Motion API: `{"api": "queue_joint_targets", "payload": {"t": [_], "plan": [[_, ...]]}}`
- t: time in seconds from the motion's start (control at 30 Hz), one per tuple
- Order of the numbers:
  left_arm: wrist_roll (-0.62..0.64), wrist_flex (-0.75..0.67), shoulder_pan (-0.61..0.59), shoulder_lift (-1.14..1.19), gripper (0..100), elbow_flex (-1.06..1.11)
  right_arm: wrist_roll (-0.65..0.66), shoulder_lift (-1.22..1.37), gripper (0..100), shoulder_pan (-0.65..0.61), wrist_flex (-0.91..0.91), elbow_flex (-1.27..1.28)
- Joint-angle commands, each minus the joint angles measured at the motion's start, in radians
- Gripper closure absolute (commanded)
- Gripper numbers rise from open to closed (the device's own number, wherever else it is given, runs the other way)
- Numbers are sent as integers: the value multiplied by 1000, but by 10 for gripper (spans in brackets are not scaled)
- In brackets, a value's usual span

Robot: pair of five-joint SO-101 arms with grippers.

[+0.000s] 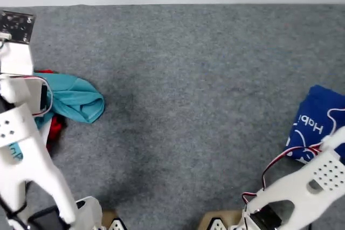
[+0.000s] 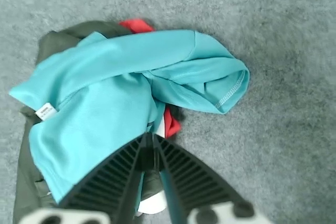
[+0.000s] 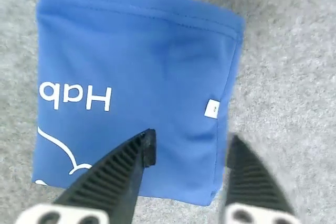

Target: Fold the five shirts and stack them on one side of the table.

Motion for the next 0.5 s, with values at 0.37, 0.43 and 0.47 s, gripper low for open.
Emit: {"api": "queue_joint_targets", "payload": {"t": [0.37, 0.43, 0.47], "plan": [[-6, 21, 15, -100, 995, -2, -48, 97, 990, -266, -39, 51], [-6, 21, 15, -100, 995, -2, -92, 127, 990, -285, -74, 52], [-6, 21, 15, -100, 995, -2, -104, 145, 990, -292, -90, 54]]}}
